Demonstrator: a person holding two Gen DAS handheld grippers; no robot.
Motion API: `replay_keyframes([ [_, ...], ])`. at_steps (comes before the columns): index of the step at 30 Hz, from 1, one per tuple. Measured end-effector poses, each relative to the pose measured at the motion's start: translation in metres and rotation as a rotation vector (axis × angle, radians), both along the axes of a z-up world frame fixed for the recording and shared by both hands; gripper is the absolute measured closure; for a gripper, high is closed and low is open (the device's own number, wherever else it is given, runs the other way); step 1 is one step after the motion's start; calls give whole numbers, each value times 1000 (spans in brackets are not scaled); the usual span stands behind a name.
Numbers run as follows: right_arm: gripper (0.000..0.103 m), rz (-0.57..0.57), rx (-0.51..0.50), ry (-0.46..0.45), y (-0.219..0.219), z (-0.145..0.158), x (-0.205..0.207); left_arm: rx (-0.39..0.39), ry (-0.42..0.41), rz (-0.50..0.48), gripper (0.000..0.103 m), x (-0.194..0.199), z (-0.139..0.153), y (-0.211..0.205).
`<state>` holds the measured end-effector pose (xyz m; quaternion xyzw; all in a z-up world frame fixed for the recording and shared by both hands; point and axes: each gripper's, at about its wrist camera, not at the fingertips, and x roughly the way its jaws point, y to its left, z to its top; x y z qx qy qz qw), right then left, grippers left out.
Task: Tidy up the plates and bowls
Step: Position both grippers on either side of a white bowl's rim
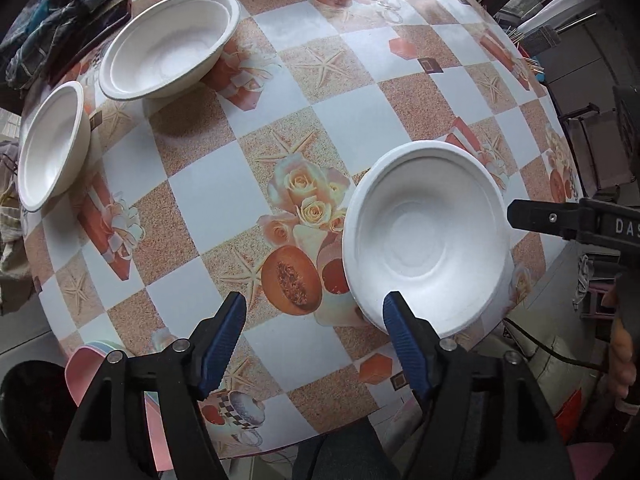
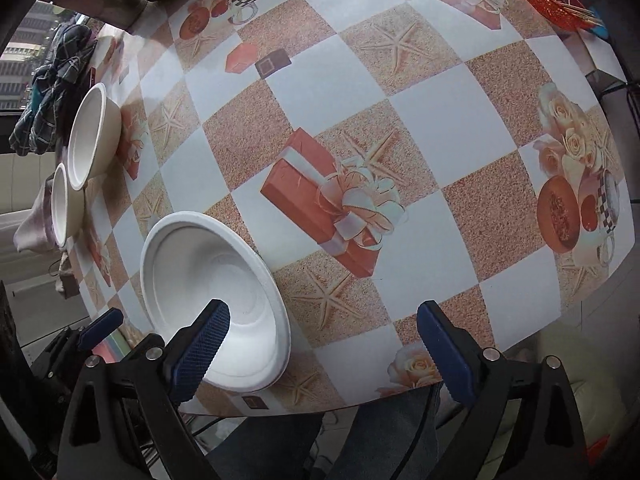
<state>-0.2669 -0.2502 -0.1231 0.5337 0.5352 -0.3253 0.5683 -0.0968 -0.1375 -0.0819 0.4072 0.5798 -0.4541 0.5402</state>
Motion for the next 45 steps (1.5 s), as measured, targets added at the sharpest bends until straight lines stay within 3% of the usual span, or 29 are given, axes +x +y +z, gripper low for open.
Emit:
replay_keyframes([
  [8,7,-33,-112,36,-33,35,-7,-89,-31,78,28,64,46,46],
  [13,7,0,-230,48,-62,75,13,-180,-98,99,28,98,61,23],
  [19,7,114,-267,4,-81,90,81,-220,-168,161,28,135,61,-27],
  [23,7,195,-226,-15,-91,72,130,-215,-184,201,28,159,58,-58],
  [31,7,242,-131,-49,-99,26,203,-119,-266,125,28,193,11,-123],
  [42,8,241,-35,-52,-98,-25,238,8,-266,56,29,209,-41,-155],
  [44,8,240,-30,-57,-97,-28,239,22,-255,48,34,207,-46,-158],
  [45,15,241,-28,-61,-96,-29,240,37,-249,42,37,206,-48,-158],
])
